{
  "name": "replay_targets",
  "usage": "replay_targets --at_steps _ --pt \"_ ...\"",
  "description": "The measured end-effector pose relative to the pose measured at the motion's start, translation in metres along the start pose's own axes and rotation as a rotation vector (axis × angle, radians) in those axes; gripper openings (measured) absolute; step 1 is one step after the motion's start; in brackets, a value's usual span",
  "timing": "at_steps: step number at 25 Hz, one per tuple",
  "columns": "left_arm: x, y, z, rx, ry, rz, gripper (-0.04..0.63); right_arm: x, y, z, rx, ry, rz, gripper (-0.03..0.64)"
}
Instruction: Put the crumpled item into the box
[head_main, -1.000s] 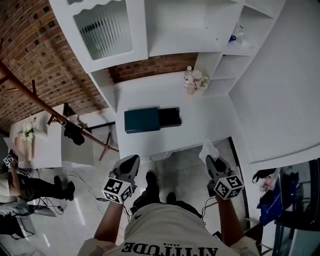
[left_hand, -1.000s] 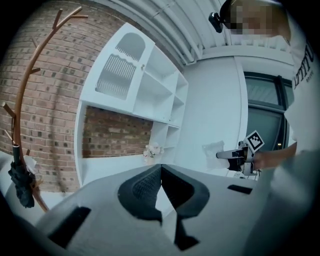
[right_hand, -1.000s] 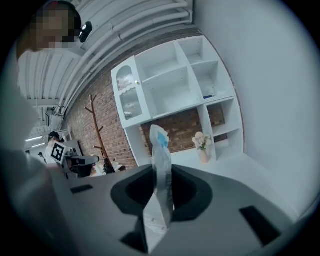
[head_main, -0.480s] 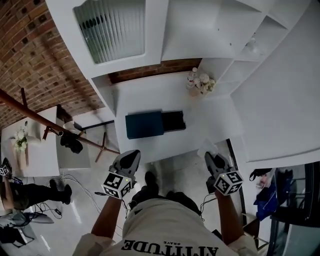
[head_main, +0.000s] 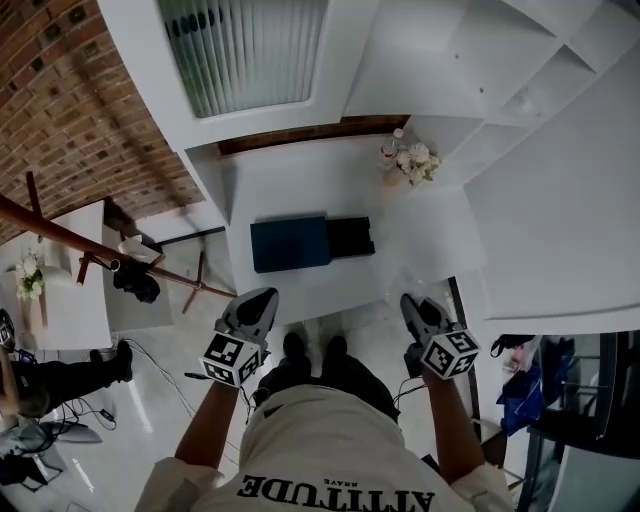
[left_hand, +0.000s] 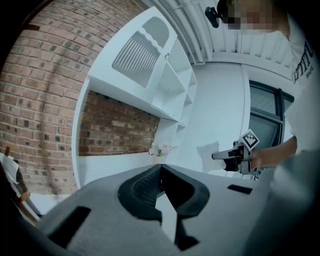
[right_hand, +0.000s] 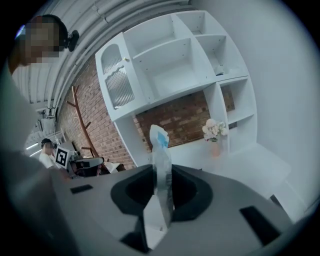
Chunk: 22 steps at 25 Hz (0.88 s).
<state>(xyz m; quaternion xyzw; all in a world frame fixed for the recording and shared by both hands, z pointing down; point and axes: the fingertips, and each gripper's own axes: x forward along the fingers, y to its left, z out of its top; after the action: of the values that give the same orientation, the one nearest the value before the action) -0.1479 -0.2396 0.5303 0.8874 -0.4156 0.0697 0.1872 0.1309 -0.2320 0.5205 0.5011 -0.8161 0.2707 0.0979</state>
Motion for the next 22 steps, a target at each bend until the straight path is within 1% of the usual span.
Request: replay_targets --at_steps 5,11,15,22 --pt "0.005 0.005 -0.003 -0.018 0.005 0.021 0.026 0.021 -0.002 0.002 -0.002 0.035 0.029 0.078" --pt "0.016 0.002 -0.004 -0.041 0.015 0.062 0.026 0.056 -0.012 0.006 0.008 0.091 0.101 0.078" --pt "0.026 0.002 -0.003 -0.062 0.008 0.116 0.026 0.084 -0.024 0.007 0.032 0.137 0.153 0.078" --pt "0.040 0.010 -0.008 -0.103 0.012 0.218 0.026 0.134 -0.049 -0.003 0.055 0.260 0.223 0.079"
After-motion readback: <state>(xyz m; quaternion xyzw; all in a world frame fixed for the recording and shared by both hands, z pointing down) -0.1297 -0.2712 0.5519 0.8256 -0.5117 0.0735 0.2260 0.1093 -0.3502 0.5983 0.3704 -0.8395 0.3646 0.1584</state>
